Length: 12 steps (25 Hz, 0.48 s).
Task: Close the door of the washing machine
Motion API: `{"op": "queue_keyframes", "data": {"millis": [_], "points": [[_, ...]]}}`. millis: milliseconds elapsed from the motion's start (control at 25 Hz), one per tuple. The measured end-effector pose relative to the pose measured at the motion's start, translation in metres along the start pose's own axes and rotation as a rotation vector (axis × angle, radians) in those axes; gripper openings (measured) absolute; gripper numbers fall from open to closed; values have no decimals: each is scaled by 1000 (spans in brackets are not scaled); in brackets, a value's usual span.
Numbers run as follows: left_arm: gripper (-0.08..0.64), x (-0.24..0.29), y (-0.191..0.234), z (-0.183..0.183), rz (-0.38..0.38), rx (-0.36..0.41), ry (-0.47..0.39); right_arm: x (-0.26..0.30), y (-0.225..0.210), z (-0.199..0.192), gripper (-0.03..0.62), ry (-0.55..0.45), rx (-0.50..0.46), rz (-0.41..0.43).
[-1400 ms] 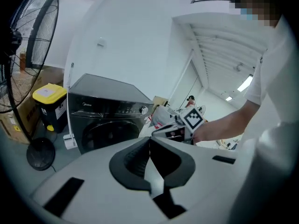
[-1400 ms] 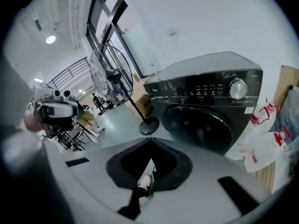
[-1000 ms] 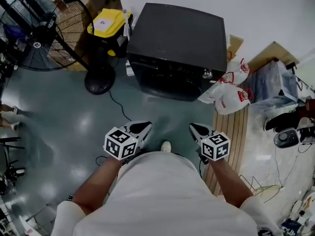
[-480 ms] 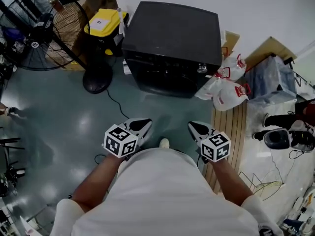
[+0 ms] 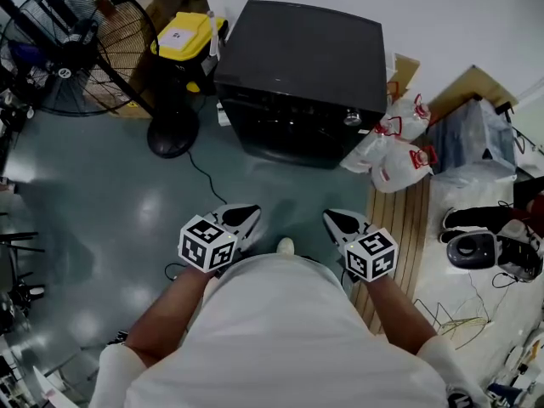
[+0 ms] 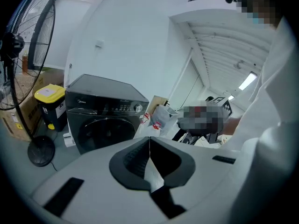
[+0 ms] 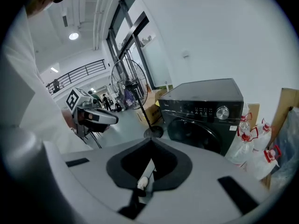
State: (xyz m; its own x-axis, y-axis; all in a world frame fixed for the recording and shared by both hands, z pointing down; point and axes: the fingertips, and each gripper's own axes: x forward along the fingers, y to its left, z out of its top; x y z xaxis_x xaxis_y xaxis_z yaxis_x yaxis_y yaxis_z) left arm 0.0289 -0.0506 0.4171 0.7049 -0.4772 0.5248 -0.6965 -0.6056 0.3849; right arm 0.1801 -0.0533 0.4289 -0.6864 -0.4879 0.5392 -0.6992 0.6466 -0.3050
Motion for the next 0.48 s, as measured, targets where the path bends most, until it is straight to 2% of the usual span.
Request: {"op": "queue_keyframes", "data": {"millis": [480], "points": [[17,12,0,0,19,26,22,-2,-8,-1,8,-14,6,10]]}}
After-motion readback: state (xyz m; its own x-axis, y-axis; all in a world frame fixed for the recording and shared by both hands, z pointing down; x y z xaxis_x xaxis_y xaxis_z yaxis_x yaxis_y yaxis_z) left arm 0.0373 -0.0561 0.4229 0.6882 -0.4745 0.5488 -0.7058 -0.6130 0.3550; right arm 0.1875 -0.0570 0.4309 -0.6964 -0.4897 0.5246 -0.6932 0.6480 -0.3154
